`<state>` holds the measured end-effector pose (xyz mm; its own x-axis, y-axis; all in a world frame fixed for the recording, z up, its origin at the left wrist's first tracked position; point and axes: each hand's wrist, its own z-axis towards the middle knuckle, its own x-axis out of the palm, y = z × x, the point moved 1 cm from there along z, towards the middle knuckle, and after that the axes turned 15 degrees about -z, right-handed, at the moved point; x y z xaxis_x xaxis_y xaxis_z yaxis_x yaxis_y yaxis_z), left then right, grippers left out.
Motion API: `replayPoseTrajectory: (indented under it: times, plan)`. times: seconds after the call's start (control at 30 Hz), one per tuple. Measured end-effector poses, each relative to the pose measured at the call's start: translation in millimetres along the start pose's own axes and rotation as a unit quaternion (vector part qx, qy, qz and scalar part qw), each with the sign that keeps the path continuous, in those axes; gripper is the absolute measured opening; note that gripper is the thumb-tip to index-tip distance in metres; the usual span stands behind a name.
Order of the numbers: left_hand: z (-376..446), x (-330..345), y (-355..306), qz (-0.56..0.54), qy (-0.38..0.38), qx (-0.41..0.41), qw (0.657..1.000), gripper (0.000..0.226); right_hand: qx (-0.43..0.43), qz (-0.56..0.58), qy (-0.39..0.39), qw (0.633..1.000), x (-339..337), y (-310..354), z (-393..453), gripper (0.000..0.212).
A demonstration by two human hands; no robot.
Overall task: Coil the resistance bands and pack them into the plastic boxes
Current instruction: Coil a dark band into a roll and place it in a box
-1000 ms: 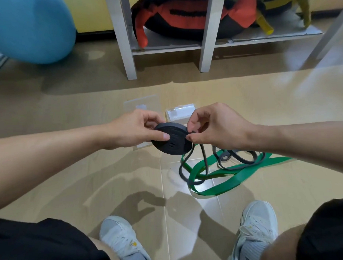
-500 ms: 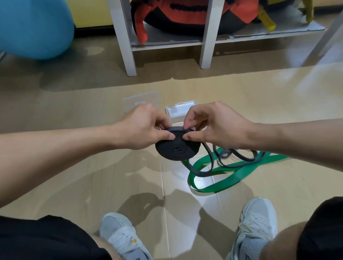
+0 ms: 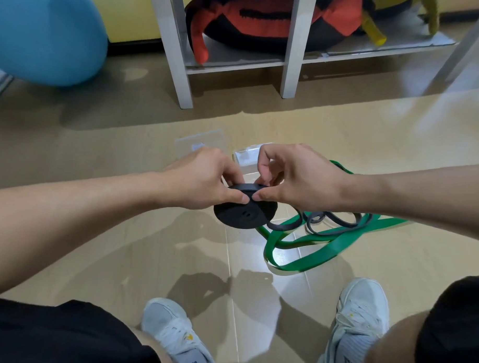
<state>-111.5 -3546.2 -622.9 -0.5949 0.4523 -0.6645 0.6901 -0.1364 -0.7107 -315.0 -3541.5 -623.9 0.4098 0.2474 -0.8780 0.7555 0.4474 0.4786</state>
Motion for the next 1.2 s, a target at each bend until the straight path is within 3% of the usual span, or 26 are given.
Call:
replayPoseTrajectory:
  times: [0.1, 0.27, 0.4, 0.53, 0.6, 0.77, 0.87, 1.03, 1.2]
  plan:
    - [2.2, -1.2, 2.4, -0.026, -0.012, 0.011, 1.000, 0.009, 0.014, 0.029, -0.003, 0.999, -0.9, -1.3, 0.2, 0.032]
    - [-0.3, -6.7, 13.8, -0.183, -0.022, -0.050, 0.982, 0.007, 0.050, 0.073, 0.009, 0.996, -6.4, -16.7, 0.4, 0.030]
    - [-3.9, -6.9, 20.0, -0.223, -0.016, -0.079, 0.972, 0.010, 0.077, 0.088, 0.018, 0.993, -2.2, -24.3, -3.9, 0.027]
    - [-5.1, -2.6, 17.1, -0.221, 0.030, -0.087, 0.971, 0.016, 0.061, 0.075, 0.038, 0.995, 0.8, -17.9, -3.9, 0.023]
    - [-2.6, 0.2, 8.8, -0.172, 0.041, -0.059, 0.983, 0.025, 0.042, 0.056, 0.046, 0.996, 0.9, -11.4, -3.2, 0.020]
    - [3.6, 7.5, -4.6, -0.041, 0.028, -0.014, 0.999, 0.020, 0.000, 0.034, 0.040, 0.999, 1.0, 3.1, -1.9, 0.020]
    - [2.9, 3.4, 2.2, -0.118, 0.004, -0.036, 0.992, 0.012, 0.007, 0.077, 0.017, 0.997, -0.2, -2.3, -0.9, 0.022]
    - [-2.2, -1.3, 10.5, -0.288, -0.022, -0.082, 0.954, 0.010, 0.041, 0.111, -0.006, 0.993, -3.9, -16.6, 0.0, 0.028]
    - [-3.9, -1.5, 14.0, -0.329, -0.008, -0.109, 0.938, 0.012, 0.058, 0.158, 0.012, 0.986, -1.8, -20.7, -1.2, 0.026]
